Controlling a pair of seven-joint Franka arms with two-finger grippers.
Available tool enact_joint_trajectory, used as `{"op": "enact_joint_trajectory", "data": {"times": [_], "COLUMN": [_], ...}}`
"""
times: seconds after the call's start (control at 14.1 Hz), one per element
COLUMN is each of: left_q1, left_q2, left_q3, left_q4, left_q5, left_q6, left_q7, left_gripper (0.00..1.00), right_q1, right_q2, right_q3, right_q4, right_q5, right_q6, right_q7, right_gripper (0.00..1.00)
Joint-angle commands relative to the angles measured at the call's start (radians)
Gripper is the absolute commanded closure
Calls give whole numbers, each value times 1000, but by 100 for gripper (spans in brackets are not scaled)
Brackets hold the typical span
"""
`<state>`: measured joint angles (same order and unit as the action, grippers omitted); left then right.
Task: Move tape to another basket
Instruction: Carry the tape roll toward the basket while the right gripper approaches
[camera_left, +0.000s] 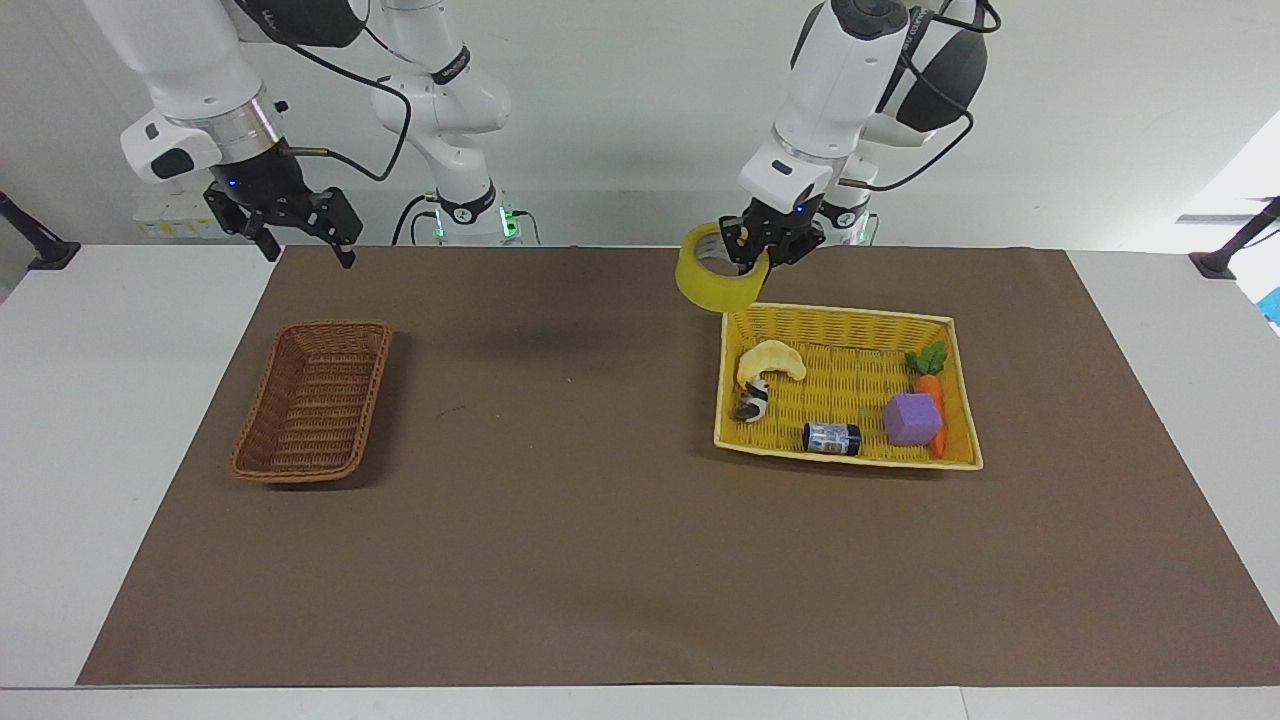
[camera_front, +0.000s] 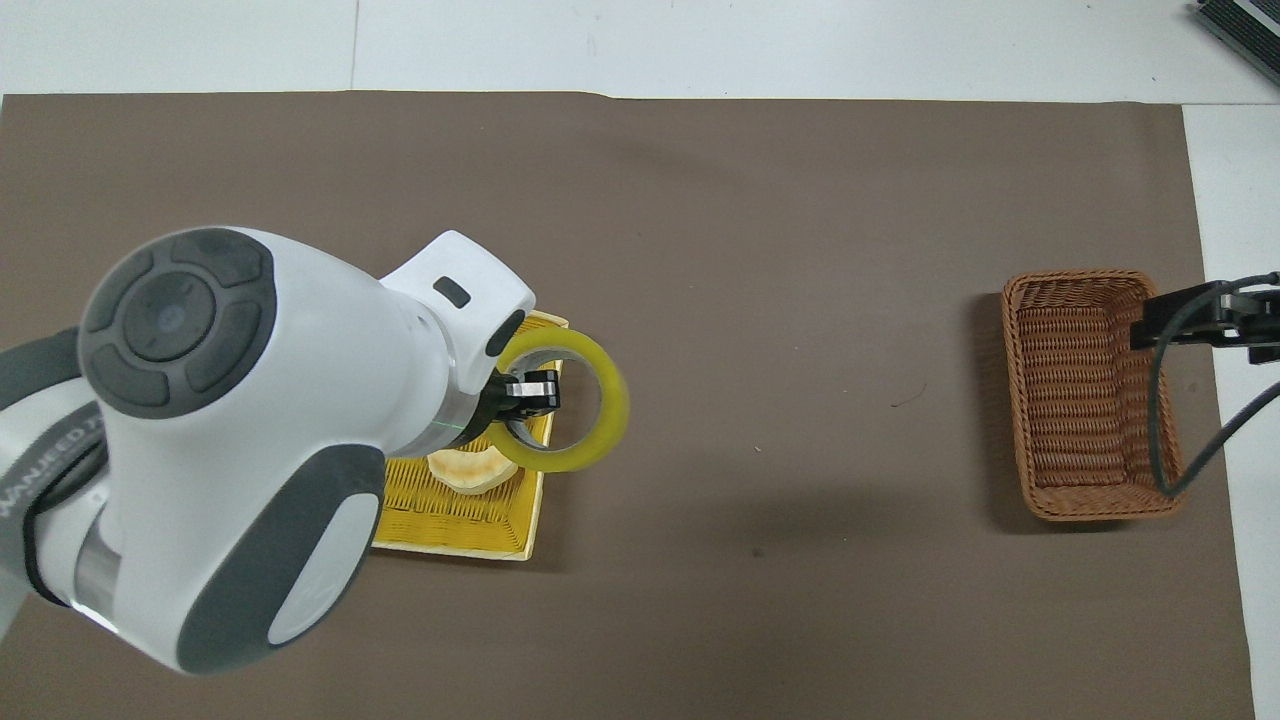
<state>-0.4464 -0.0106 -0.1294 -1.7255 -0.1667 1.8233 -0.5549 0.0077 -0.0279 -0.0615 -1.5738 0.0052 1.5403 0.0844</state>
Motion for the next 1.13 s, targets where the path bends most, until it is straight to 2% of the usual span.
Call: {"op": "enact_joint_trajectory", "data": {"times": [0.0,0.14,0.28,0.35,0.57,0.71,0.78,0.85,1.06], "left_q1": [-50,-77,-94,-98,-146,-172,-204,-215,-258], "left_q2": [-14,-14,-8,19,60,75,73,72,72], "left_q3": [20,20,20,19,19,20,22,21,22], "left_q4": [-17,-17,-20,-26,-68,-107,-141,-167,-163], "left_q5": [-66,-120,-177,-197,-211,-255,-258,-258,-255], "left_q6": [68,120,154,180,295,387,480,552,588], "left_q7": [-10,-10,-8,-8,-8,-11,-20,-55,-122], "left_gripper": [100,100,100,100,100,100,100,100,100], "right_q1": [-5,6,64,83,94,110,139,152,179], "right_q2": [-26,-20,-24,-24,-21,-23,-24,-26,-23], "right_q3": [3,9,29,32,32,40,42,43,46], "right_q4": [-34,-25,-37,-34,-31,-32,-35,-47,-127], "right_q5": [-8,19,54,71,287,349,366,372,424], "right_q6": [29,37,84,86,106,132,141,155,234], "right_q7": [-34,-29,-14,-9,0,24,52,64,-27], "right_gripper": [0,0,0,0,0,0,0,0,0]}}
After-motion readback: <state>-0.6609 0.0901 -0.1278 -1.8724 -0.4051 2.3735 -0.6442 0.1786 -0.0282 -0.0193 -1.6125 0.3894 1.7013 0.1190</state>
